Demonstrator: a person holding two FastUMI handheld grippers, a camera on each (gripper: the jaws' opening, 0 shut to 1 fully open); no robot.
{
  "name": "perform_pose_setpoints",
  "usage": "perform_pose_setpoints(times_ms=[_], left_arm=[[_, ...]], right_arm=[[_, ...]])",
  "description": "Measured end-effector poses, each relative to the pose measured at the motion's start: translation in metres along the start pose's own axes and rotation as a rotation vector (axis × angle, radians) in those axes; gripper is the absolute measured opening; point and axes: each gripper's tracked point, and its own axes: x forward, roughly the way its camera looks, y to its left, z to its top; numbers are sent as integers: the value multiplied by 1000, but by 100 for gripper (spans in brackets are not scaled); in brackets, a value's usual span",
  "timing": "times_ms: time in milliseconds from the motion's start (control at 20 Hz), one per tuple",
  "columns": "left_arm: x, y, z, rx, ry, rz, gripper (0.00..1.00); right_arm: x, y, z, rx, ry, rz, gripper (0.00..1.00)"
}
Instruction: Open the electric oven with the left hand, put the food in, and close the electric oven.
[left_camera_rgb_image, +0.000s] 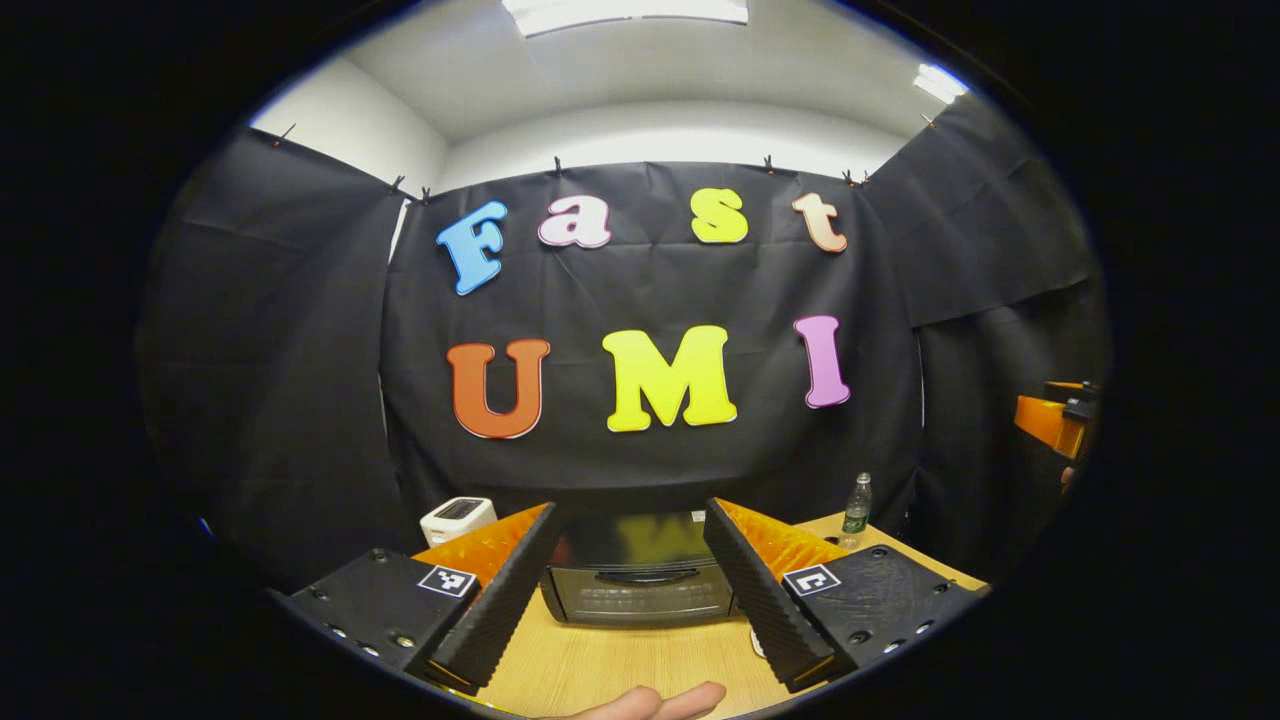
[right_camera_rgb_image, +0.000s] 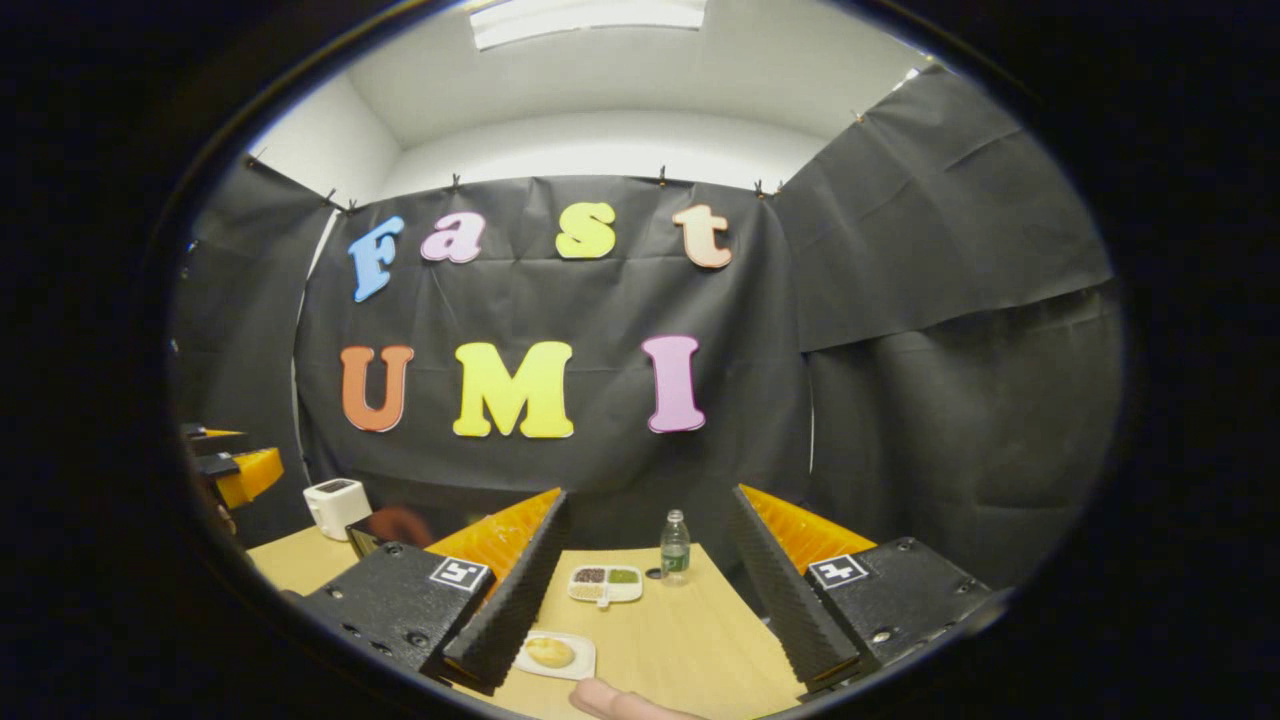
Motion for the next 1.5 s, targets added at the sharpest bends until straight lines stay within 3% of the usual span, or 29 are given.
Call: perform_pose_setpoints(times_ms=[100, 450, 750, 1000, 1200, 1250, 1300, 1350, 1500], left_arm=[[27, -4, -10, 0, 21, -25, 96], [125, 5, -72, 21, 116, -2, 95], [182, -2, -149, 14, 293, -36, 95], [200, -3, -190, -2, 391, -36, 95], [195, -12, -211, -23, 467, -102, 96], [199, -12, -213, -11, 461, -111, 84], [199, -10, -214, -19, 460, -109, 84], [197, -10, -214, -35, 461, -103, 97], [186, -10, -215, -20, 466, -86, 98]], right_arm=[[4, -4, -2, 6, 6, -1, 95], [4, -8, -8, 18, 10, 13, 95], [1, -20, -8, 24, -4, -6, 95], [0, -21, -10, 27, -3, 1, 95], [0, -29, -14, 37, 7, -18, 95], [1, -30, -15, 41, 10, -19, 95], [0, -31, -18, 45, 13, -20, 95], [-1, -31, -18, 50, 12, -18, 95], [-2, -32, -20, 52, 16, -21, 95]])
